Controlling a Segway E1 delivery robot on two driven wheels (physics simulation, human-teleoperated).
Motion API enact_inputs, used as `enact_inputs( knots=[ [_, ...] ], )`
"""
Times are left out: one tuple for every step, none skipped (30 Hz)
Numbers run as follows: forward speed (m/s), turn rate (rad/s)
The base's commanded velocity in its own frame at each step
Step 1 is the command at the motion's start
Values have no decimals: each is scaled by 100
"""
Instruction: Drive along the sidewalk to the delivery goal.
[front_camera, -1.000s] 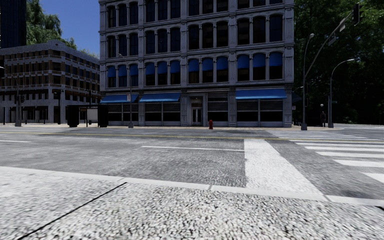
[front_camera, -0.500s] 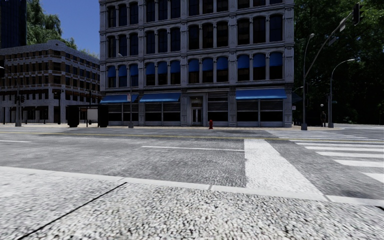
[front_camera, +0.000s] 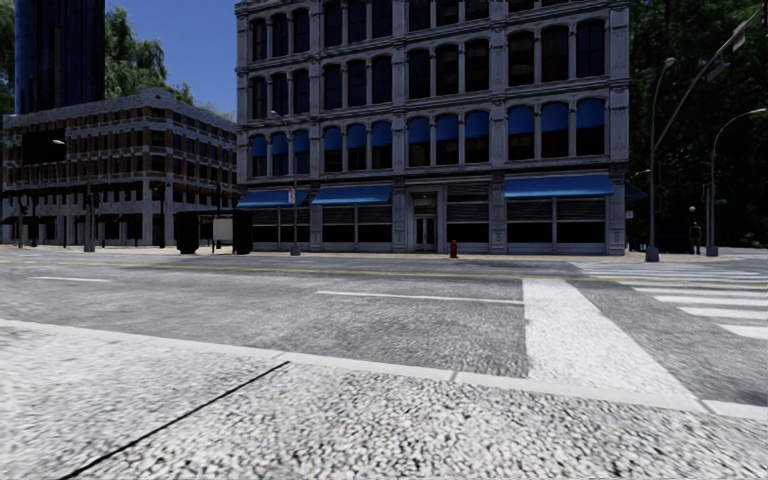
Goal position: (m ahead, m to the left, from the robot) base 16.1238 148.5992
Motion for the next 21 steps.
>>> enact_inputs(
  knots=[
    [0,120],
    [0,120],
    [0,120],
    [0,120],
    [0,120],
    [0,120],
    [0,120],
    [0,120],
    [0,120],
    [0,120],
    [0,120],
    [0,120],
    [0,120],
    [0,120],
    [0,120],
    [0,120],
    [0,119],
    [0,96],
    [0,88],
    [0,82],
    [0,70]
  ],
)
